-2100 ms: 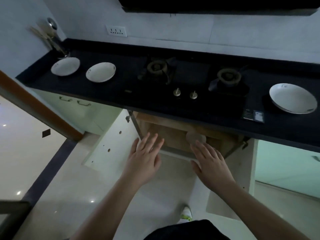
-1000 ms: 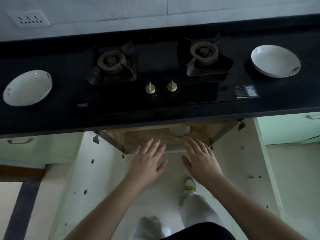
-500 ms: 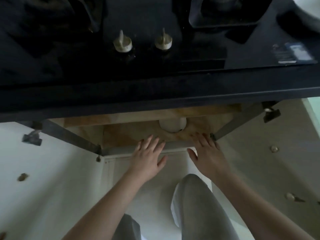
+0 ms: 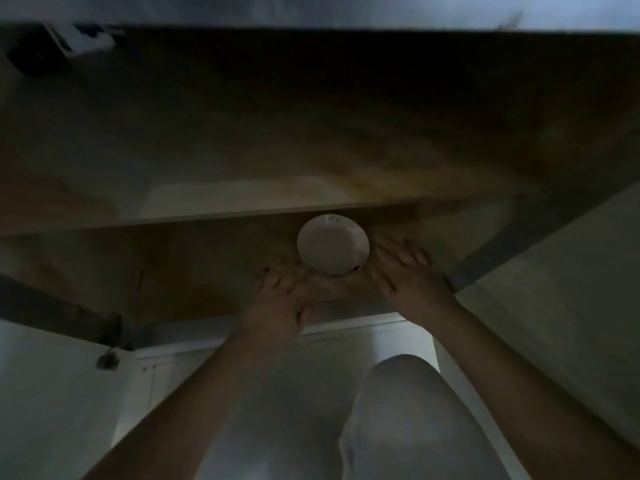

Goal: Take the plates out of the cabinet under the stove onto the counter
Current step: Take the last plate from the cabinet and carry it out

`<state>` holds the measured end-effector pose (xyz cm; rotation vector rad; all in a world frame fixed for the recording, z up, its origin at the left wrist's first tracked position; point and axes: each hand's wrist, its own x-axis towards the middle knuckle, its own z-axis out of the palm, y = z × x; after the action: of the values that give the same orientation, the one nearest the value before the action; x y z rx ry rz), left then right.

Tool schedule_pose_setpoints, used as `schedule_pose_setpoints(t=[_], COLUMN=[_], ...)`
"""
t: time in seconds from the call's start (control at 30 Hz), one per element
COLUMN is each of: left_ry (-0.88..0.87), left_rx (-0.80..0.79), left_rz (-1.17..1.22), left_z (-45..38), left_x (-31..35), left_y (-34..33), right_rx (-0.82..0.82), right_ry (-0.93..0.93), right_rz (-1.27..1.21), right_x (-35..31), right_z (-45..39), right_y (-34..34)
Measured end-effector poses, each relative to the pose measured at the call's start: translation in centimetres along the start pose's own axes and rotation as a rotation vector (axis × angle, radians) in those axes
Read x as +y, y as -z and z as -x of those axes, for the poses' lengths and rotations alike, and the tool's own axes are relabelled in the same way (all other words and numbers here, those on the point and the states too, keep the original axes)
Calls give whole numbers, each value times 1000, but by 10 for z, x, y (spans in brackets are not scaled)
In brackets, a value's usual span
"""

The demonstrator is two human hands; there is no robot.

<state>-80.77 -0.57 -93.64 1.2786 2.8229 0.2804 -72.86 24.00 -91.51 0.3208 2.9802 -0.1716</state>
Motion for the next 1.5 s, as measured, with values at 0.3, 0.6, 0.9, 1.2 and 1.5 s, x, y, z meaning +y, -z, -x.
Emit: schedule_pose_setpoints(t=[0.3, 0.6, 0.9, 1.2, 1.5], left_ry=[81, 267, 650, 787, 902], left_rx=[-134, -59, -45, -32, -77], left_rz=[-53, 425, 955, 1588, 1859], left_z=[-41, -73, -116, -137, -134], left_x=[-24, -51, -94, -92, -101], left_y=[-72, -124, -167, -180, -179], right_rx=[-46, -69, 68, -29, -28], right_ry=[18, -237, -608, -656, -726], right_rz=[-63, -608, -1211, -1386, -1618], right_x=[10, 19, 42, 44, 39], right_z=[-30, -98, -146, -160, -152], right_y=[-60, -109, -140, -157, -160])
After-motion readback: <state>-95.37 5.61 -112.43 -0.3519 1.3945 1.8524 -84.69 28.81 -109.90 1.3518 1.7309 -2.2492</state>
